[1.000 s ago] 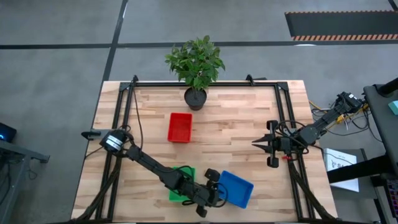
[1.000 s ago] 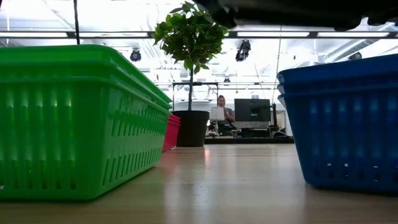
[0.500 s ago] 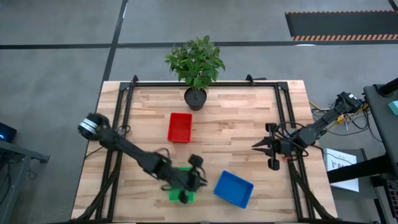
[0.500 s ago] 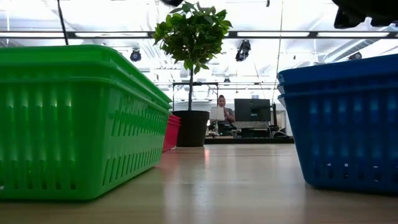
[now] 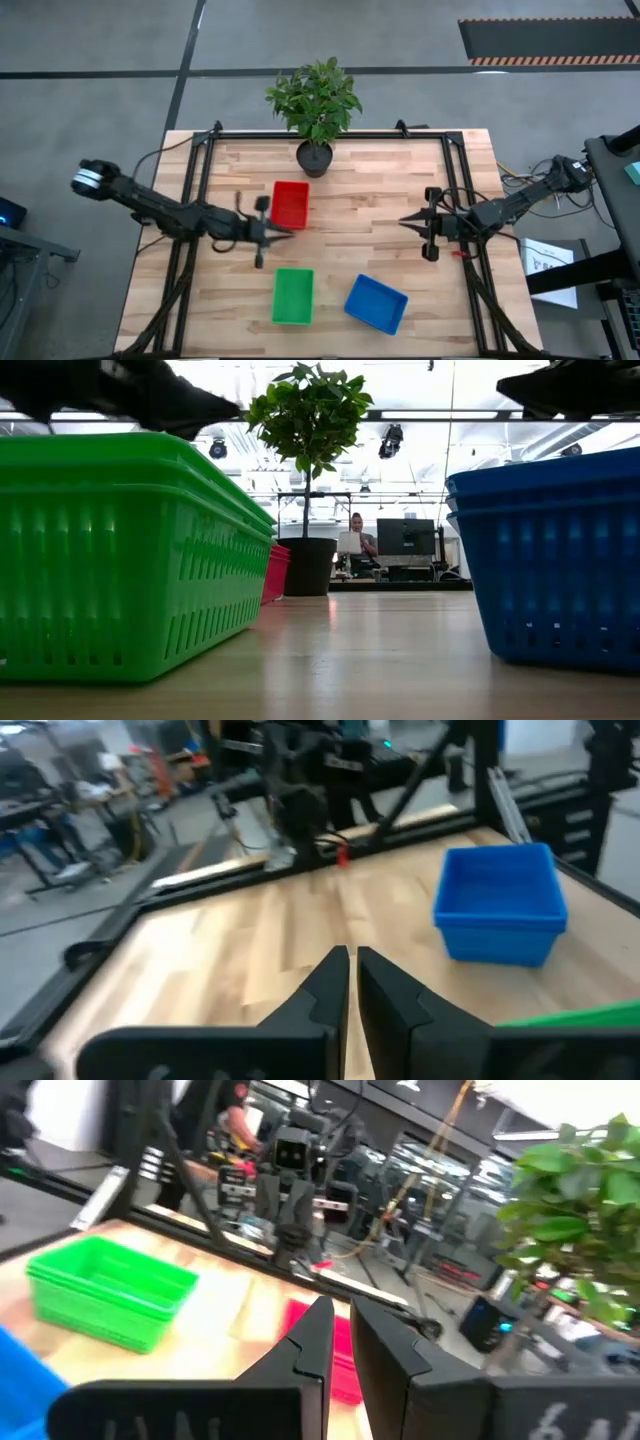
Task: Stack baskets by color
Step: Return to Home Position
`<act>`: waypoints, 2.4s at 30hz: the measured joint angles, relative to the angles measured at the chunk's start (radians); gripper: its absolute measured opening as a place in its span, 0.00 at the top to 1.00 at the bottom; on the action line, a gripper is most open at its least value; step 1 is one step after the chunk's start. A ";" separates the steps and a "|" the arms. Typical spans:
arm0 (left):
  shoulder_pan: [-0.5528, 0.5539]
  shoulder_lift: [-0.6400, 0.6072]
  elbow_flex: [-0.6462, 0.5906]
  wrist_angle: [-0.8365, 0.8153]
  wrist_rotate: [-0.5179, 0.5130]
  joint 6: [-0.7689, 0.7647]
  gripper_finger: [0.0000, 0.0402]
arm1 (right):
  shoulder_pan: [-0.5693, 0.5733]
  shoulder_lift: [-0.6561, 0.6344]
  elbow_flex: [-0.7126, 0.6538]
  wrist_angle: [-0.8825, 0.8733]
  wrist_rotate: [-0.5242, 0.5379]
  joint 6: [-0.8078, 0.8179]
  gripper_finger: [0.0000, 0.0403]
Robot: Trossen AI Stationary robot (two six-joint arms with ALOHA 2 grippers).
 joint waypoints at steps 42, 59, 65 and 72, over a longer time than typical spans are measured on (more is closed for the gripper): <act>0.033 -0.631 -0.410 0.080 -0.120 0.002 0.98 | -0.161 -0.417 -0.136 -0.278 -0.041 -0.080 0.92; 0.033 -0.546 -0.411 0.080 -0.119 0.002 0.98 | -0.165 -0.411 -0.136 -0.291 -0.024 0.130 0.92; 0.033 -0.490 -0.411 0.075 -0.118 0.002 0.98 | -0.165 -0.410 -0.137 -0.291 -0.024 0.130 0.92; 0.033 -0.404 -0.411 0.081 -0.118 0.002 0.98 | -0.165 -0.410 -0.137 -0.291 -0.024 0.130 0.92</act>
